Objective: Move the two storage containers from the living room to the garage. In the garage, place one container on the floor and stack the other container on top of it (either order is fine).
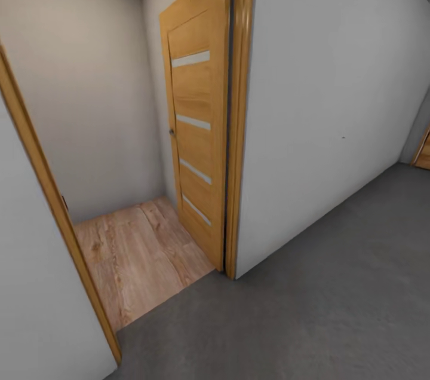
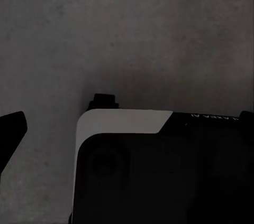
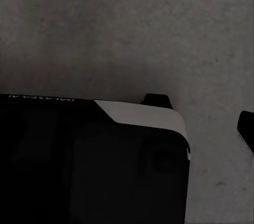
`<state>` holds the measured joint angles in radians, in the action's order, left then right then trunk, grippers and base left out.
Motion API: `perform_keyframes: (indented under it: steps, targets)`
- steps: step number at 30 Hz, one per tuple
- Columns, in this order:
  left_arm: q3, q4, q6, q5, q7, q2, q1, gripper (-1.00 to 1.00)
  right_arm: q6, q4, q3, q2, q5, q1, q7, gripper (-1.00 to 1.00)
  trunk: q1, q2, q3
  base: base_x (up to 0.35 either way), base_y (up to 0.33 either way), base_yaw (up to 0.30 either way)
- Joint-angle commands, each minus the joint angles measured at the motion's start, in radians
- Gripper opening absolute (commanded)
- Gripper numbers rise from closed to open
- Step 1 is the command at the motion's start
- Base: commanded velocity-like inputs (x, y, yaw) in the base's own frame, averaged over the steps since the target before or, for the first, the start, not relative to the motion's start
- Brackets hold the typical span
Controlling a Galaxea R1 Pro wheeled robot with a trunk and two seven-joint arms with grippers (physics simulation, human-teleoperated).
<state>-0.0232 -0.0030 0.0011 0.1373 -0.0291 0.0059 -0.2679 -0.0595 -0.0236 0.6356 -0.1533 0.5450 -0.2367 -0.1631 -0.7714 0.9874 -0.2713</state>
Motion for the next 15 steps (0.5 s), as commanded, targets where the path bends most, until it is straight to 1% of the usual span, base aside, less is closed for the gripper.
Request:
perform_keyframes:
  steps: [1,15]
  targets:
    - [-0.003,0.0,0.0,0.01,-0.003,0.0,-0.001,1.0,-0.005,-0.002,0.008,-0.001,0.01,-0.001,-0.001,1.0,-0.001,0.001,-0.001,0.314,0.0,0.0]
    - [-0.003,0.0,-0.001,0.01,-0.003,0.001,-0.001,1.0,-0.004,-0.002,0.009,-0.002,0.013,-0.001,-0.001,1.0,-0.001,0.001,-0.001,0.32,0.0,0.0]
